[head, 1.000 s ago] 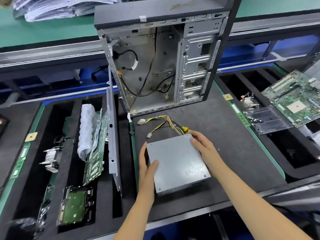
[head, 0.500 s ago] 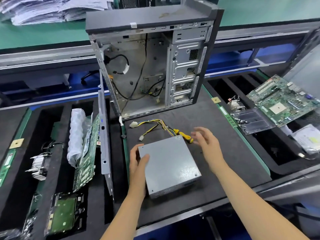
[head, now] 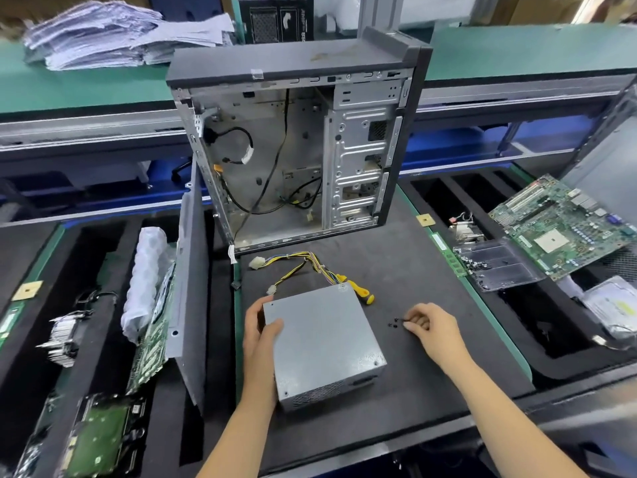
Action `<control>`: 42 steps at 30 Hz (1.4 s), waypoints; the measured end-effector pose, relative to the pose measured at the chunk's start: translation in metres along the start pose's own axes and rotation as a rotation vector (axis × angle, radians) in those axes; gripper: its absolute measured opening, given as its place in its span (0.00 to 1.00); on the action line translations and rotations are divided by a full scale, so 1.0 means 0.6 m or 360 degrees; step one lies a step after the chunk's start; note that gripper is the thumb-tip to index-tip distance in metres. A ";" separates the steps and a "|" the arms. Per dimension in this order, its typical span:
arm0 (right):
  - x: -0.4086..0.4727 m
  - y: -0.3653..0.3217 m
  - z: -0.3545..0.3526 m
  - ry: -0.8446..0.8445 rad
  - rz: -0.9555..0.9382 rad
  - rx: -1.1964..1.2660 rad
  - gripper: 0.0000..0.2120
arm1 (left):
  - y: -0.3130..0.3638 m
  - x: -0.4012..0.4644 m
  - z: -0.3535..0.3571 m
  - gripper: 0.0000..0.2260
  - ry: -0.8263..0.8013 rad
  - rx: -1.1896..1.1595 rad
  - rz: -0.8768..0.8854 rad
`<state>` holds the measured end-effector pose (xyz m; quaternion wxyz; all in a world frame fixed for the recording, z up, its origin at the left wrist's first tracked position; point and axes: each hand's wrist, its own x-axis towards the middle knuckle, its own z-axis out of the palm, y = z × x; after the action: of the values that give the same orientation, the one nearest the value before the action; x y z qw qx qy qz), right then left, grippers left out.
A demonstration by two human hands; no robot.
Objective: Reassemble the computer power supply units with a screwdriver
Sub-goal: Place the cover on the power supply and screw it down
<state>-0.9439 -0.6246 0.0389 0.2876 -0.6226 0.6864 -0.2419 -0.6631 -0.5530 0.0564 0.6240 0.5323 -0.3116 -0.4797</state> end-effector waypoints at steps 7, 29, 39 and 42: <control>-0.002 -0.031 -0.006 0.0094 -0.0020 0.0112 0.07 | 0.016 0.013 -0.010 0.10 -0.0027 0.0144 -0.0023; 0.009 -0.329 0.043 -0.0180 -0.0992 0.0594 0.08 | 0.129 0.083 0.043 0.08 -0.0312 0.0054 0.0077; 0.102 -0.236 -0.001 -0.0278 -0.0669 -0.0094 0.10 | 0.111 0.076 0.030 0.04 -0.0112 0.0170 0.0178; 0.126 -0.166 0.016 -0.0498 -0.0282 -0.0594 0.10 | 0.101 0.073 0.014 0.05 -0.0009 0.0192 0.0212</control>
<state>-0.8705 -0.7104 0.0940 0.2480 -0.7524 0.6091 -0.0359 -0.6396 -0.5984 0.1115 0.6204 0.5456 -0.3766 -0.4189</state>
